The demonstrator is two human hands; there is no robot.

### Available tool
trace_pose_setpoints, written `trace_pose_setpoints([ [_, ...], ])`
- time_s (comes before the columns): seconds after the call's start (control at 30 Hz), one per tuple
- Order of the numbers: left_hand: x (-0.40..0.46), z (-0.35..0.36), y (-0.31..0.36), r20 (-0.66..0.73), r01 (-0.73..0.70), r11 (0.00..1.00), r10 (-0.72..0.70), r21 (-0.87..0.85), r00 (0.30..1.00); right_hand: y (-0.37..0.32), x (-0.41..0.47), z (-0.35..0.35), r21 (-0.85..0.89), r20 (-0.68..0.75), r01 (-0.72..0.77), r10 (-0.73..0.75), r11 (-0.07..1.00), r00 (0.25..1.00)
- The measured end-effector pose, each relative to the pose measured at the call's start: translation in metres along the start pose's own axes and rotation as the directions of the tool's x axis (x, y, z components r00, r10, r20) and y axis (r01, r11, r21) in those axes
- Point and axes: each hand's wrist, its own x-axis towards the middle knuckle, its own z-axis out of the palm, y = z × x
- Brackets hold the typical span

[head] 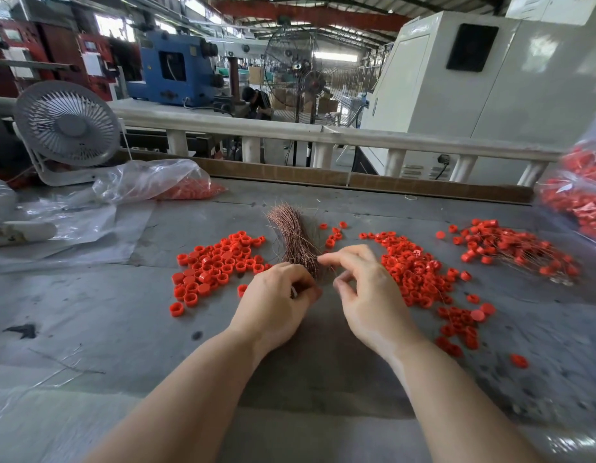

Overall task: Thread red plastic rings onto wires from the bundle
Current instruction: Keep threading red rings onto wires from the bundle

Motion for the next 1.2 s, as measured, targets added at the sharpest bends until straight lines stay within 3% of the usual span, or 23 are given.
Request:
trace_pose_setpoints([
  [0.17, 0.000, -0.002, 0.007, -0.085, -0.089, 0.994, 0.083, -0.064, 0.993, -0.003, 0.001, -0.001, 0.028, 0.002, 0.082, -0.082, 0.996, 0.997],
  [0.5, 0.003, -0.007, 0.007, -0.247, 0.003, 0.996, -0.026, -0.093, 0.969, -0.002, 0.003, -0.006, 0.083, -0.293, 0.145, -0.115, 0.986, 0.949],
  [0.67, 0.006, -0.010, 0.001, -0.337, 0.151, 0.983, -0.179, -0.107, 0.924, 0.002, 0.006, -0.013, 0.087, -0.448, 0.106, -0.057, 0.991, 0.892],
  [0.8, 0.004, -0.014, -0.005, -0.345, 0.347, 0.935, -0.303, 0.073, 0.888, 0.005, 0.008, -0.016, 0.162, -0.526, 0.039, 0.053, 0.986, 0.849],
  [0.9, 0.001, -0.014, -0.009, -0.186, 0.432, 0.853, -0.393, 0.292, 0.901, 0.007, 0.009, -0.018, 0.270, -0.559, -0.013, 0.168, 0.963, 0.812],
  [1.03, 0.000, -0.013, -0.008, -0.080, 0.401, 0.847, -0.400, 0.350, 0.913, 0.005, 0.010, -0.020, 0.517, -0.512, -0.038, 0.344, 0.855, 0.787],
  [1.2, 0.001, -0.011, -0.008, -0.082, 0.322, 0.917, -0.312, 0.236, 0.947, 0.004, 0.011, -0.024, 0.823, -0.368, 0.029, 0.493, 0.568, 0.788],
])
